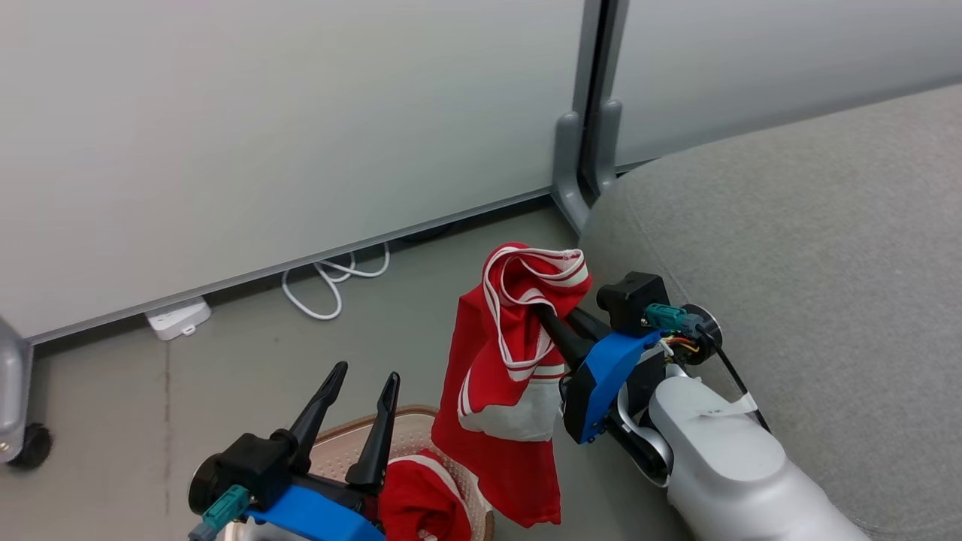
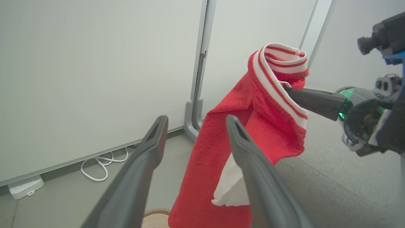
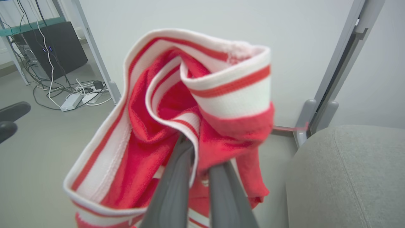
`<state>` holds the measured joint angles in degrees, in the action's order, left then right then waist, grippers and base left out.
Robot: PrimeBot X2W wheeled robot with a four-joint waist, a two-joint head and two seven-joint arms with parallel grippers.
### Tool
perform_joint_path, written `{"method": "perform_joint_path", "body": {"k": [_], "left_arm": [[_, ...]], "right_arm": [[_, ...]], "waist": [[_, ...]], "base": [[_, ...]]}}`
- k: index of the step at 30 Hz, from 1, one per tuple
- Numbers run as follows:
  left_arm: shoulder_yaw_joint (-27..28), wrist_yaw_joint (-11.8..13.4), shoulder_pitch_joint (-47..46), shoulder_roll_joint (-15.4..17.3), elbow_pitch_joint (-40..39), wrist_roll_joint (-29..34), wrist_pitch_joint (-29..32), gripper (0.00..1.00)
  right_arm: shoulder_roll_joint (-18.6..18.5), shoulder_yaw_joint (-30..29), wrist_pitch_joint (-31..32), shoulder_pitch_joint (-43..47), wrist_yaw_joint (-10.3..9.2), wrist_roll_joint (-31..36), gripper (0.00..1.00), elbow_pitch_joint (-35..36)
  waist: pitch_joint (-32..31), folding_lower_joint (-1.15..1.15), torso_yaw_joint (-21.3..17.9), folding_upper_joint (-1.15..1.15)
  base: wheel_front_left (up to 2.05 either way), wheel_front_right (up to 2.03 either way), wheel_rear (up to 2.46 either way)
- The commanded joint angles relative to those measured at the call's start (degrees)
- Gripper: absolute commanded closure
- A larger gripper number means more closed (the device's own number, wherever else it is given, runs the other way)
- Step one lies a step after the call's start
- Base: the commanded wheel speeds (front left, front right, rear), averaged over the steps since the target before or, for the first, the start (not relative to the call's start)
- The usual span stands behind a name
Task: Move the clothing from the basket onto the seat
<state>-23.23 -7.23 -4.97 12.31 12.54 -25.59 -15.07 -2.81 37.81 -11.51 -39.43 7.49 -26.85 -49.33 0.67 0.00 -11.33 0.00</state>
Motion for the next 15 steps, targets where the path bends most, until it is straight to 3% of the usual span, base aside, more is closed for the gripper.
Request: {"method": "perform_joint_path", "body": {"k": [1, 15], "left_arm": [[0.2, -0.4, -0.6, 0.2, -0.2, 0.4, -0.2, 0.00], [0.2, -0.3, -3.3, 1.4, 0.1, 1.0, -0.2, 0.00]], "right_arm": [[-0.1, 0.0, -0.1, -0.2, 0.01, 0.2, 1.00, 0.3], [-0.1, -1.7, -1.0, -0.5, 0.01, 0.2, 1.00, 1.0]], "waist": [[0.9, 0.00, -2.5, 0.00], [4.6, 0.00, -15.8, 0.00]], "base": [[0.00, 0.00, 0.00], [0.00, 0.00, 0.00]]}}
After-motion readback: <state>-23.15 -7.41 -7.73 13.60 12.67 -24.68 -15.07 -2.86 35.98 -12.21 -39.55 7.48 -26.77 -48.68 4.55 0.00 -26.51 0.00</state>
